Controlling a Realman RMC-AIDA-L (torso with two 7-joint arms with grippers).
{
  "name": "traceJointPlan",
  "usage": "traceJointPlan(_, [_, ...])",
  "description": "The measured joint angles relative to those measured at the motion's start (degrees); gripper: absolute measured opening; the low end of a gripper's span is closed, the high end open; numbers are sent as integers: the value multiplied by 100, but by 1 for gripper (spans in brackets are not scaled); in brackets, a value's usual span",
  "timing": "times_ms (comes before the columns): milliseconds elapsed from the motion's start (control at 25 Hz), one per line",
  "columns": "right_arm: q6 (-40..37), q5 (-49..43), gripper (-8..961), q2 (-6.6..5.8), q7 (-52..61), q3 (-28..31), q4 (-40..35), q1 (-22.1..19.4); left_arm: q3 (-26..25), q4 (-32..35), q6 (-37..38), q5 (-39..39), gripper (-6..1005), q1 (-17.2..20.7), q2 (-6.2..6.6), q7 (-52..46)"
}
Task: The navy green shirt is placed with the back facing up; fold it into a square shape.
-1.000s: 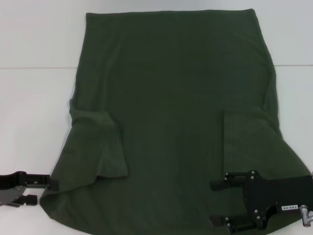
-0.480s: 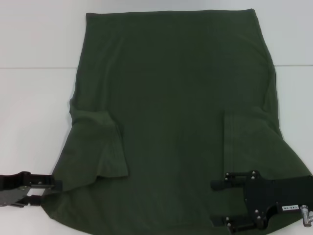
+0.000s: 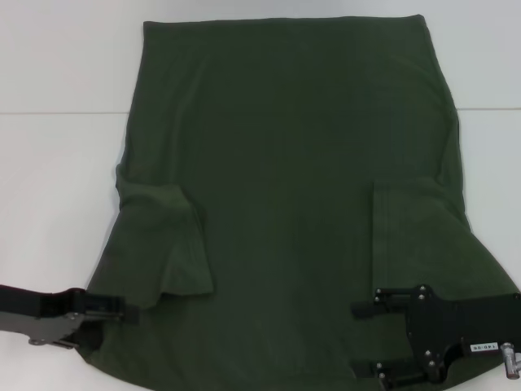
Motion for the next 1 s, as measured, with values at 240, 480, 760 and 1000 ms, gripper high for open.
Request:
traceJointPlan(240, [-4,0,829,0,1,7,-3,-5,56,185,78,-7,891,-25,12,-70])
traceJointPlan(480, [0,0,829,0,1,15,-16,-4,57,548,270,51,892,26,123,-191])
traceJointPlan(760, [27,2,829,1,2,8,-17,11,85,732,194,175,892,7,164,-205])
traceJointPlan(1000, [31,3,830,0,1,29,-17,12,239,752,59,301,891,-27,153,-208])
